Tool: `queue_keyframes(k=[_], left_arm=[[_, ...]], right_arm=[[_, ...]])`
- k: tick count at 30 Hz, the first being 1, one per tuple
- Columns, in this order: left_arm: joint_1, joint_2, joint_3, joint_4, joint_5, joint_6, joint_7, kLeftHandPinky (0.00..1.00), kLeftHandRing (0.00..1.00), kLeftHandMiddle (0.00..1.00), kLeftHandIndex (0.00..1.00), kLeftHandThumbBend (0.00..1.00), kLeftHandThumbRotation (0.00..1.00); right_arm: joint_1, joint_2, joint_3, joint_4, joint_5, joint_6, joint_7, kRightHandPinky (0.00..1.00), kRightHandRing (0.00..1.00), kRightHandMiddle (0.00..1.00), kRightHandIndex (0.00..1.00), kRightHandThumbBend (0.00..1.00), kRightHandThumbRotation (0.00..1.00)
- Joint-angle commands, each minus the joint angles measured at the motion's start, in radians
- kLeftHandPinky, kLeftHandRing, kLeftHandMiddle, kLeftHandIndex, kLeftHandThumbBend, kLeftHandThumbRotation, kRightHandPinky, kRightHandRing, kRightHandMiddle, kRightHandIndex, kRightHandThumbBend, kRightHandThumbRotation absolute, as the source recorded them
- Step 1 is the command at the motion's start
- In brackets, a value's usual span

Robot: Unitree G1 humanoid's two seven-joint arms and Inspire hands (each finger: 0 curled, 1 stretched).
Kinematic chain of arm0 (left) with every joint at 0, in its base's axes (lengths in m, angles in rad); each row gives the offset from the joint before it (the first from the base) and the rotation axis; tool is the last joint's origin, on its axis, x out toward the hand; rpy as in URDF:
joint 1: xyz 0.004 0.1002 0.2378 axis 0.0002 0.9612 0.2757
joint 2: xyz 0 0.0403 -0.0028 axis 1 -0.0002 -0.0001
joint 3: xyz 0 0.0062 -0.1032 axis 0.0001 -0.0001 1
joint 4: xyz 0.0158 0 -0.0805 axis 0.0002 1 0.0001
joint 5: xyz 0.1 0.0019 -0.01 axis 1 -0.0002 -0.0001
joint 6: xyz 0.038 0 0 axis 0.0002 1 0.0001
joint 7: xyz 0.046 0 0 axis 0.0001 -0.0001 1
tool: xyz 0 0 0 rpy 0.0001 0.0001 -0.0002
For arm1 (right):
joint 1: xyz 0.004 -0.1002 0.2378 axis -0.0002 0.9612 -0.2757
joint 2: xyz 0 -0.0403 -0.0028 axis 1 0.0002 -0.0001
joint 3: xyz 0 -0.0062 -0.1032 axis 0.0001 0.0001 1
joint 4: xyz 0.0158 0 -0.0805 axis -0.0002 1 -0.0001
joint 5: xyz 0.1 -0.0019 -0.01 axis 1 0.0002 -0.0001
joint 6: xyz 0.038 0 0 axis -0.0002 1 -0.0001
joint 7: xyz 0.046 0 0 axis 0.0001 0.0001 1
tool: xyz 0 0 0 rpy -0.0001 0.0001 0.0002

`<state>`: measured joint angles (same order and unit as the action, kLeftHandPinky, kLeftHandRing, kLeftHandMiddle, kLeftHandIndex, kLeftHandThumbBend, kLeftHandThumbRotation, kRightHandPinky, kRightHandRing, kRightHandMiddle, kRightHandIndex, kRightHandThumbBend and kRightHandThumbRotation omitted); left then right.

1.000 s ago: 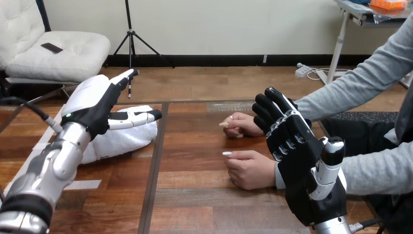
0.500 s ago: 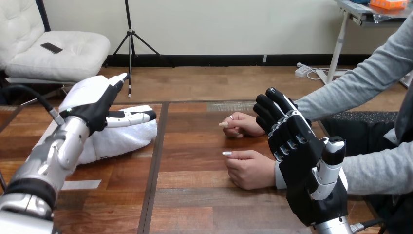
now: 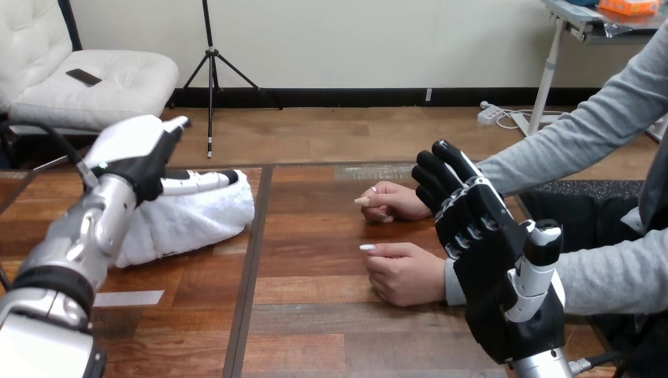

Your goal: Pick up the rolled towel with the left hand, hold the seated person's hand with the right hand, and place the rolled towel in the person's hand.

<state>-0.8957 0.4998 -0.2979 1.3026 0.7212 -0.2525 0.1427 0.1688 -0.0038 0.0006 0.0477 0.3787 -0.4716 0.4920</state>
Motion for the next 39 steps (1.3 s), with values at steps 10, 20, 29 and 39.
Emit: queue_keyframes(k=[10, 20, 29, 39], left_arm=[[-0.136, -0.012, -0.077, 0.031, 0.02, 0.074, -0.008, 0.91, 0.95, 0.96, 0.95, 0.81, 0.78], [-0.148, -0.023, -0.117, 0.041, 0.032, 0.142, -0.042, 0.95, 0.98, 0.99, 0.98, 0.87, 0.79], [-0.146, -0.032, -0.136, 0.044, 0.031, 0.178, -0.059, 0.97, 1.0, 1.0, 1.0, 0.87, 0.79], [-0.14, -0.041, -0.162, 0.049, 0.042, 0.2, -0.075, 0.99, 1.0, 1.0, 1.0, 0.88, 0.8]], right_arm=[[-0.088, 0.005, -0.011, -0.02, 0.022, -0.022, 0.019, 0.99, 0.94, 0.91, 0.9, 0.97, 1.0], [-0.087, 0.01, -0.011, -0.023, 0.022, -0.024, 0.019, 0.96, 0.93, 0.9, 0.89, 0.98, 1.0], [-0.083, 0.009, -0.009, -0.028, 0.017, -0.026, 0.017, 0.96, 0.92, 0.9, 0.89, 0.98, 1.0], [-0.077, 0.006, -0.01, -0.028, 0.009, -0.038, 0.018, 0.95, 0.93, 0.9, 0.89, 0.98, 1.0]])
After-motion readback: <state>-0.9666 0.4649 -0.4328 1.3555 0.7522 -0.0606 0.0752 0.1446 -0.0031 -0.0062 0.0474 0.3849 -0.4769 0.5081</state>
